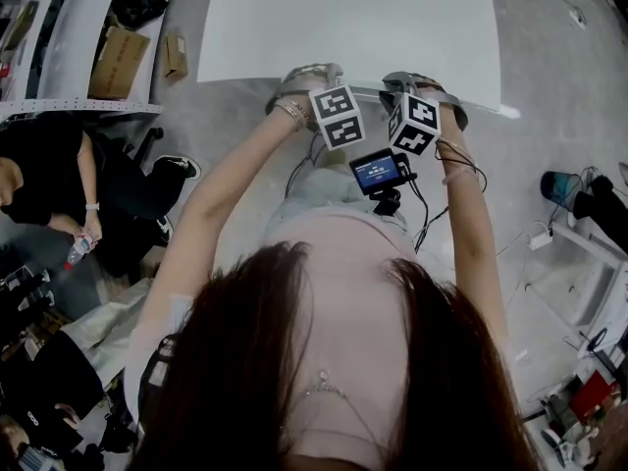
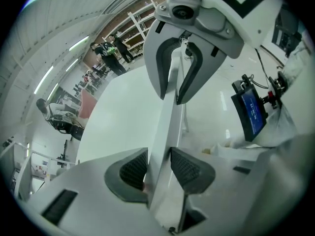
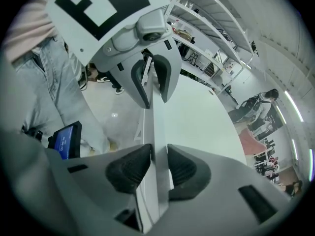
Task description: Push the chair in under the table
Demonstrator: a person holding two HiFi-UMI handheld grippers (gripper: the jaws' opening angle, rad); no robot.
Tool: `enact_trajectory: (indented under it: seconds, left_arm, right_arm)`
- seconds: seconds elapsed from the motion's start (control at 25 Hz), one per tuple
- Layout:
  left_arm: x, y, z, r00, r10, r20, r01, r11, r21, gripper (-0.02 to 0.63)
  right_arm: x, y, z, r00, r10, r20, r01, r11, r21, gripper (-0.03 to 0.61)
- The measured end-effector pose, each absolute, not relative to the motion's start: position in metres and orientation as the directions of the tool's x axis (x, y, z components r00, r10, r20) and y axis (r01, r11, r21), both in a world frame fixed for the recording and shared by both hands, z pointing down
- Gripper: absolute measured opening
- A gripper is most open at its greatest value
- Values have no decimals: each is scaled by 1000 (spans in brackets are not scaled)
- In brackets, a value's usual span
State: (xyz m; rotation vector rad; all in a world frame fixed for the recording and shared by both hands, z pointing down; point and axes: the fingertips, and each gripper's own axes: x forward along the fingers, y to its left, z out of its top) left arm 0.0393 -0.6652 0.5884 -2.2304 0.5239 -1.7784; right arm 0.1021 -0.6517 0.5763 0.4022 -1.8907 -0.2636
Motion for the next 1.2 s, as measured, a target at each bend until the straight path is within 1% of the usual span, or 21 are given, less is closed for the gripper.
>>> enact_trajectory:
  seconds: [0.28,0.44,0.6,0.68,0.92,1.2]
  left_arm:
    - [39,-662,570,216,-456,863,-203,-886,-417,140]
    - [41,-658,552,264,-486,833,-292,-863,-412,127]
    - [41,-651,531,325,-496,805,-428,-836,-343,123]
    - [40,-645,522,344,-506,791,-476,-820,-318,117]
    - [33,-623,513,363,-513,777,-566,-784,-253,103]
    - [29,-591,509,406,-512,757,-665,-734,-139,103]
  right_arm:
    - [112,-648,542,-364,-475,801,-233,879,416,110]
    - [122,-643,529,-382,-511,770,-310,856,414,110]
    - [127,-635,518,-400,-545,736,-378,830,410,110]
    - [130,-629,516,-401,-556,728,-399,822,407,110]
    - [136,-609,511,-404,-569,716,-444,807,390,104]
    - [138,-581,505,-462,-572,678,-527,792,309,97]
